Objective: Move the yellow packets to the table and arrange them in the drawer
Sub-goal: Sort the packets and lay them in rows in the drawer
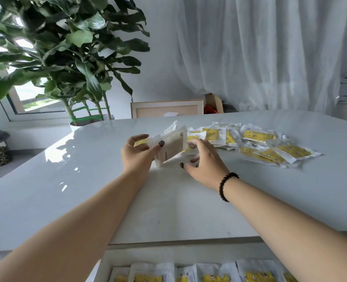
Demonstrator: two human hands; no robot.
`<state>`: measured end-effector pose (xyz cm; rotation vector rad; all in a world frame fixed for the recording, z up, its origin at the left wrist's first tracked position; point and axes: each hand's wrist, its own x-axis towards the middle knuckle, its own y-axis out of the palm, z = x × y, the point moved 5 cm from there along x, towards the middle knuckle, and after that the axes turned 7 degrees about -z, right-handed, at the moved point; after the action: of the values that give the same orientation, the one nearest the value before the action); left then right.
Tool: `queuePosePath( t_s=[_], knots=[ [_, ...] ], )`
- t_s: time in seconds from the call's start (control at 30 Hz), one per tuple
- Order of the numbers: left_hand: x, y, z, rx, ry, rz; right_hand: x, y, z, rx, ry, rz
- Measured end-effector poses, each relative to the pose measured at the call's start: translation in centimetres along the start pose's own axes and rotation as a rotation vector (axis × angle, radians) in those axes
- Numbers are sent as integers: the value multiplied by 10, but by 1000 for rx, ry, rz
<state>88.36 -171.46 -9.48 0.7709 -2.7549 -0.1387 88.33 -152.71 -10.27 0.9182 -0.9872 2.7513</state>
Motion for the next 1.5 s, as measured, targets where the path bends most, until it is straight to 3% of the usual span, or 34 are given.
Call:
queuePosePath(
  t_s=[0.2,0.3,0.53,0.7,1.0,1.1,1.2,1.27,1.4,1.5],
  knots=[
    [-15,23,6,-167,-213,217,-4,8,15,71,41,103],
    [-17,27,5,-158,-226,295,-4,10,17,82,75,154],
    [-3,13,10,238,-9,6,8,-4,2,146,214,-58],
    [-2,21,18,253,-22,168,10,-16,-8,282,283,-237],
    [-5,22,12,110,76,206,11,-7,-6,207,289,-93],
    [12,11,11,125,98,-20,10,-9,-8,158,298,-113],
    [41,-12,15,358,87,-253,10,-13,-13,109,332,-152],
    [57,-14,23,699,109,-144,10,-15,-17,102,358,-180],
    [63,4,41,1247,175,245,12,-14,-26,105,426,-229],
    [55,10,35,1423,297,252,12,-13,-30,106,457,-259]
  ],
)
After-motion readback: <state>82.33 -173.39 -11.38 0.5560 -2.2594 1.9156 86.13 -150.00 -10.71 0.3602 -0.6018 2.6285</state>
